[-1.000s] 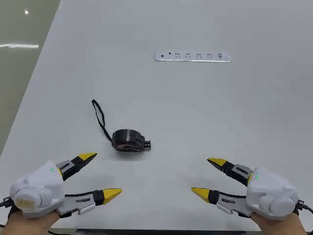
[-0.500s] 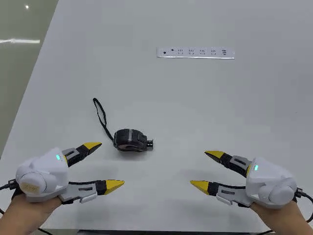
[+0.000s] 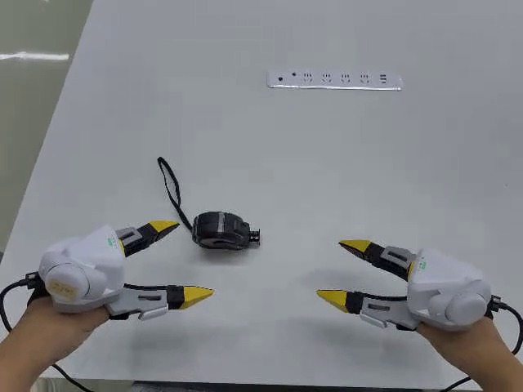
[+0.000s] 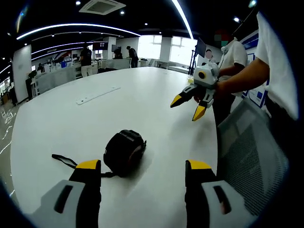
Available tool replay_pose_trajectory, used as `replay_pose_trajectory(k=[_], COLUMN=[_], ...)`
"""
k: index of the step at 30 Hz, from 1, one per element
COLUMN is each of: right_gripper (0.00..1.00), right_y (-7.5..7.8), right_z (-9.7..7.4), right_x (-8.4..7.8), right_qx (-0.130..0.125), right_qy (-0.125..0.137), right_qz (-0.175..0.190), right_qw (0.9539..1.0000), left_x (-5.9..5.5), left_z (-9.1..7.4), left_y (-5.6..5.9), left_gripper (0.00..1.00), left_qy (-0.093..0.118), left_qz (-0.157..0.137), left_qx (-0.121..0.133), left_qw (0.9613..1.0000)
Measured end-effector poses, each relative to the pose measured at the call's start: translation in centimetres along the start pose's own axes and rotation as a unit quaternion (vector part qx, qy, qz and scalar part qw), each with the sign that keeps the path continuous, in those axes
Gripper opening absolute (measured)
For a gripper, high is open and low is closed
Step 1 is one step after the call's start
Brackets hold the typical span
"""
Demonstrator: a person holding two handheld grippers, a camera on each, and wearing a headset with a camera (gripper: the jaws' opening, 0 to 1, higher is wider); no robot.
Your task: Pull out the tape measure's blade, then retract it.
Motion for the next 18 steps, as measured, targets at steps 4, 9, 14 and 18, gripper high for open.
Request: replay_pose_trajectory(k=[4,9,14,18], right_gripper=[0.51,0.51,0.50,0.50], right_y=[0.2,0.6,0.8,1.0], right_z=[0.4,1.0,1.4,1.7], right_x=[0.1,0.1,0.2,0.3], right_qx=[0.006,0.012,0.018,0.024], right_qy=[-0.001,-0.003,-0.004,-0.004], right_qz=[-0.002,-0.006,-0.010,-0.013], right_qw=[1.0000,0.9999,0.9998,0.9996], left_x=[0.3,0.7,0.9,1.0], left_z=[0.3,0.7,1.2,1.6], left_y=[-0.5,-1.0,-1.5,-1.9], left_gripper=[0.70,0.70,0.70,0.70], left_qy=[-0.004,-0.010,-0.013,-0.016], left_qz=[0.006,0.013,0.019,0.025], left_qx=[-0.007,-0.015,-0.023,-0.034], left_qw=[1.0000,0.9998,0.9995,0.9990])
Point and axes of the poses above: the centre of the closed fingertips' face, and the gripper's own axes: z roughly forward along the fingers, y roughly to its right, x roughly out of its top, the point moved 9 cm from there along -z, roughly backward along the fingers, and after that the axes turned 6 degrees about z, right-handed, at the moved point
